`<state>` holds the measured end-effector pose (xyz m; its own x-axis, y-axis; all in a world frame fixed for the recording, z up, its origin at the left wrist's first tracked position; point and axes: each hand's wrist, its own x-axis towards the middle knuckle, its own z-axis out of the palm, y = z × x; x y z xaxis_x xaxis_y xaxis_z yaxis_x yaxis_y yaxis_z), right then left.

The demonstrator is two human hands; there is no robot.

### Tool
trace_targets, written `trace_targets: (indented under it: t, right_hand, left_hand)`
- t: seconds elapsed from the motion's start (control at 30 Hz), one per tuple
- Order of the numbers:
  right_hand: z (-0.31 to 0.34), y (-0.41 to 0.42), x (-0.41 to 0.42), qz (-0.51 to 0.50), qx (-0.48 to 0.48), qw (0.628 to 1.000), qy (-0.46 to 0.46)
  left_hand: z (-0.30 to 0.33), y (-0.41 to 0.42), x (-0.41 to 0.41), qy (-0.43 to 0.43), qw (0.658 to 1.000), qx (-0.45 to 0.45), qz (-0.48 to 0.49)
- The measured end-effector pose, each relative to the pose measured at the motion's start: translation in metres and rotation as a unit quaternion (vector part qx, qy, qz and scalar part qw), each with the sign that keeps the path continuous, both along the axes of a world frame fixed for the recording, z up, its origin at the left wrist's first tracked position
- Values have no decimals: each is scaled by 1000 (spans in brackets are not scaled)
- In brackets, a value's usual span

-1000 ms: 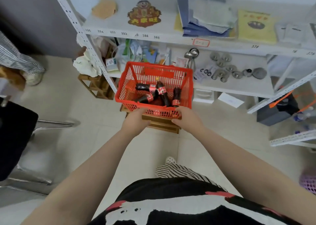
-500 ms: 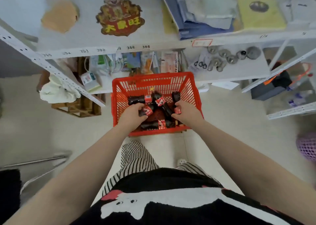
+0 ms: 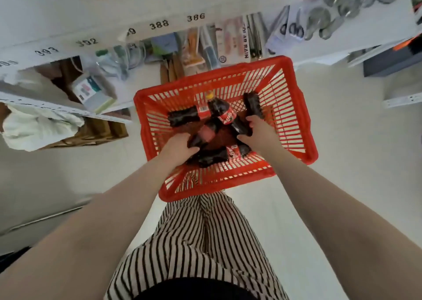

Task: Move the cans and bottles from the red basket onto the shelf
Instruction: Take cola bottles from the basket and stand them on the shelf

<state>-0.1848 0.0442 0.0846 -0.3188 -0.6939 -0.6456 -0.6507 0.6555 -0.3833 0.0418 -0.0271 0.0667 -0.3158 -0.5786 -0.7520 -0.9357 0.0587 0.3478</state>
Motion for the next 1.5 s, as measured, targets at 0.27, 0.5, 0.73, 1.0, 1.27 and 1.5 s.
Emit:
trace_targets:
  t: [0.27, 0.5, 0.73, 1.0, 1.27, 1.5]
  right_hand:
    - [-123, -30, -8, -6, 1, 1000, -14]
    - [-166, -39, -7, -19, 19, 999, -17]
    - [-120, -30, -7, -55, -38, 998, -22]
    - [30, 19, -1, -170, -85, 980, -62]
    - [142, 132, 46, -436, -147, 879, -124]
    - [178, 243, 70, -623, -201, 742, -144]
  left_hand:
    - [-130, -9, -14, -14, 997, 57, 59]
    - [-169, -7, -16, -46, 997, 42, 47]
    - [-119, -9, -8, -26, 996, 46, 71]
    - [15, -4, 8, 116, 971, 94, 186]
    - [133, 33, -22, 223, 938, 181, 193]
    - [180, 119, -72, 232, 941, 239, 63]
